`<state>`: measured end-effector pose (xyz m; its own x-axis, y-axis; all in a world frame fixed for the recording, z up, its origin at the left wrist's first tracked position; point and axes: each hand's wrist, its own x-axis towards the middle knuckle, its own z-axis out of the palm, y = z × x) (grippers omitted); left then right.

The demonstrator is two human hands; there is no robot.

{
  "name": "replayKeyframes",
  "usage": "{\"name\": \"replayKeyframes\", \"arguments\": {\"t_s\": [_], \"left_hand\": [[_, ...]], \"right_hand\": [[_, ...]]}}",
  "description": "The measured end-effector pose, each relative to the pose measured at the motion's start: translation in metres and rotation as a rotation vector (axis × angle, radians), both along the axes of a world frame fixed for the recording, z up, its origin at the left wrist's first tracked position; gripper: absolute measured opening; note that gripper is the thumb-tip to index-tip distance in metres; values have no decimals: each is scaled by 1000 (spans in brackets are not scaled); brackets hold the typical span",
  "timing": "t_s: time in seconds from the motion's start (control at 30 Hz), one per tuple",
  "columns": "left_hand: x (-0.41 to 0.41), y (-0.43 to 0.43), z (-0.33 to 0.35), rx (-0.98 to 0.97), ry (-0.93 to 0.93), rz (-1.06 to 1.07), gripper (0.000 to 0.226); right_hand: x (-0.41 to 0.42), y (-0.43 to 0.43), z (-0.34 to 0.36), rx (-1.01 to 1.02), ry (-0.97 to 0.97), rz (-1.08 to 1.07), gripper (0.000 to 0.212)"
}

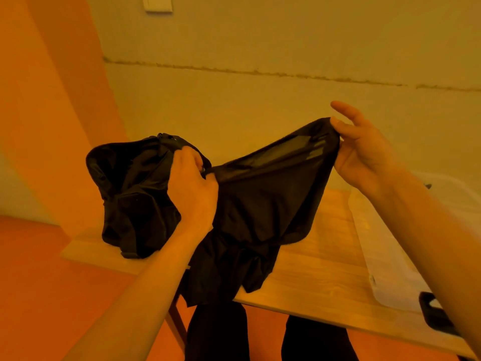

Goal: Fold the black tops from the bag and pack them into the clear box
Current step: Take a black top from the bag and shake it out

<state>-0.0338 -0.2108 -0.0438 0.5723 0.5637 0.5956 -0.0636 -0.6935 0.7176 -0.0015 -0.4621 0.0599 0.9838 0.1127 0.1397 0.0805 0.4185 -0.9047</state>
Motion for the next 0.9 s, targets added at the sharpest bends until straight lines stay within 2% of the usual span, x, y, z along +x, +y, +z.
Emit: {"name": "replayKeyframes", "arguments": {"t_s": [0.07,0.13,0.17,0.23,0.27,0.37,0.4,0.47,0.53,0.63,0.7,0.77,0.83,0.9], "left_hand": [[4,9,10,41,66,5,24],[9,20,18,89,146,0,8],[10,26,22,117,164,-5,9],[11,34,31,122,231,-61,30],[11,36,38,-11,301,-134,34],[9,41,53,-767,639,-504,51],[7,42,55,-872,714,-599,60],[10,43,52,-809,777,-638,75],[12,42,47,-710,753,-554,80],[13,39,43,-688,555,-606,50],[11,40,44,-546,386,-653,35],[6,42,49,-425,233,-670,31],[-1,43,56,-413,186,-760,34],[-6,45,63,-339,239,-831,33]], "right_hand": [[-1,3,-1,34,-10,21,32],[0,6,-1,39,-10,19,33],[0,7,-1,33,-8,6,33],[0,5,-1,43,-7,-16,34],[1,4,-1,63,-6,-22,35],[1,4,-1,107,3,-31,35],[0,4,-2,118,3,-31,35],[-1,3,-2,149,1,-31,35],[-1,1,-1,191,6,-45,35],[0,-5,1,217,20,-75,35],[1,-9,3,212,21,-102,36],[2,-12,6,203,18,-126,37],[2,-14,10,208,16,-141,39],[1,-14,15,216,16,-142,40]]}}
